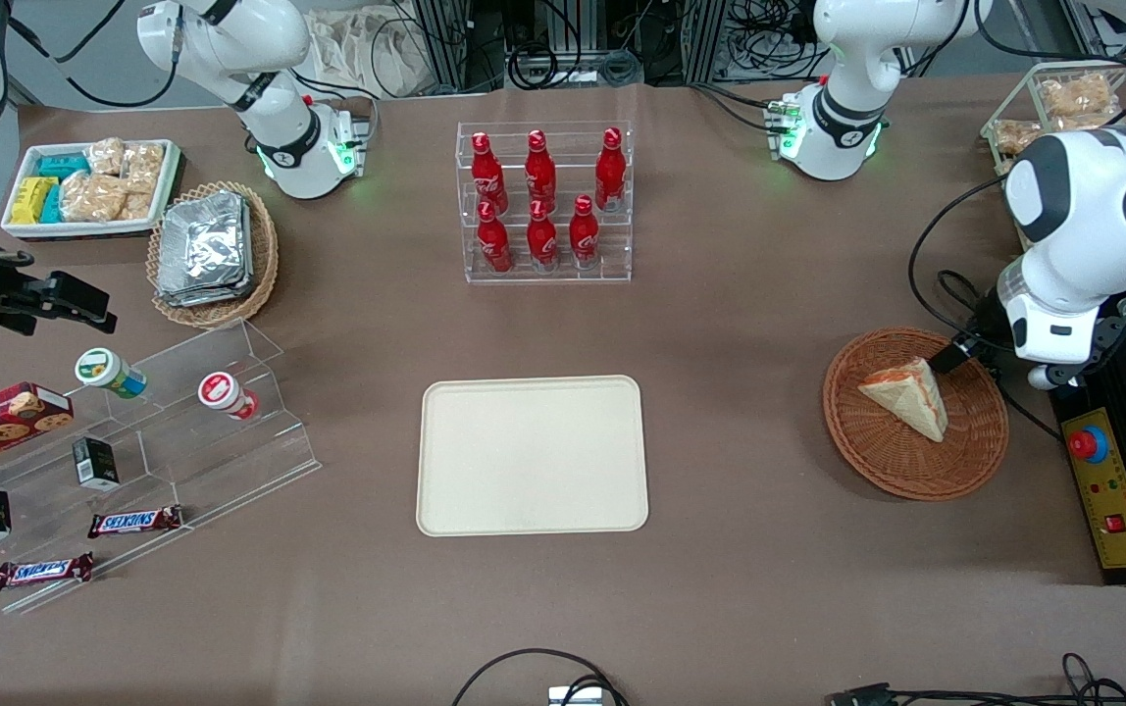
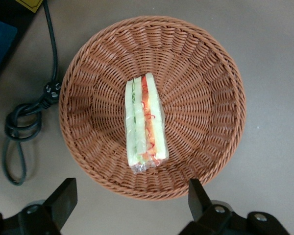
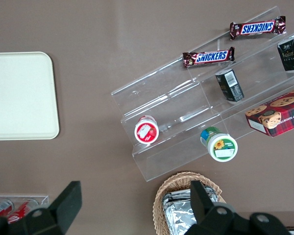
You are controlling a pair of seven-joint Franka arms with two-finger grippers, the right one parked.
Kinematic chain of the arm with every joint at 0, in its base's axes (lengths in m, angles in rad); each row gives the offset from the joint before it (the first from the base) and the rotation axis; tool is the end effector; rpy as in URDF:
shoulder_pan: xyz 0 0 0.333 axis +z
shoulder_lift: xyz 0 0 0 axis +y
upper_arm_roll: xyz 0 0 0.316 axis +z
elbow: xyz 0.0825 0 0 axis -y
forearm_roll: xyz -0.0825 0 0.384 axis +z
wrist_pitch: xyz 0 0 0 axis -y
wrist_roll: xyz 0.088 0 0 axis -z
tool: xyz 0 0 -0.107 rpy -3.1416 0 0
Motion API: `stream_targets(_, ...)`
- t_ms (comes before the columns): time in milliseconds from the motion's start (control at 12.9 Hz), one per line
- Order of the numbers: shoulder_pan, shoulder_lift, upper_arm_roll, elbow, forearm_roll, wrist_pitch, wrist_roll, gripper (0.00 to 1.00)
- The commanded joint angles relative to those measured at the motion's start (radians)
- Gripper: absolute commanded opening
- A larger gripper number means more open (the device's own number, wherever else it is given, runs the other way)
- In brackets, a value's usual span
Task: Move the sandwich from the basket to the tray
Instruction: 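Lower the open left gripper around the wrapped sandwich wedge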
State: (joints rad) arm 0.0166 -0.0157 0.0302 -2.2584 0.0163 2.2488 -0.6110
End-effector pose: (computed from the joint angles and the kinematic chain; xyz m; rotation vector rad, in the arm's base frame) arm 0.5175 0.0247 0.3693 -2.9688 -0.9964 -0.0145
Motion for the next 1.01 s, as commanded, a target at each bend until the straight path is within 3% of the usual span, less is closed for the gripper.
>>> stream_targets(0,0.003,-0.004,-0.001,-0.093,0.011,0.125,-0.042,1.00)
stream_targets(930,0.005,0.175,-0.001,-0.145,0.011,0.413,-0.115,1.00)
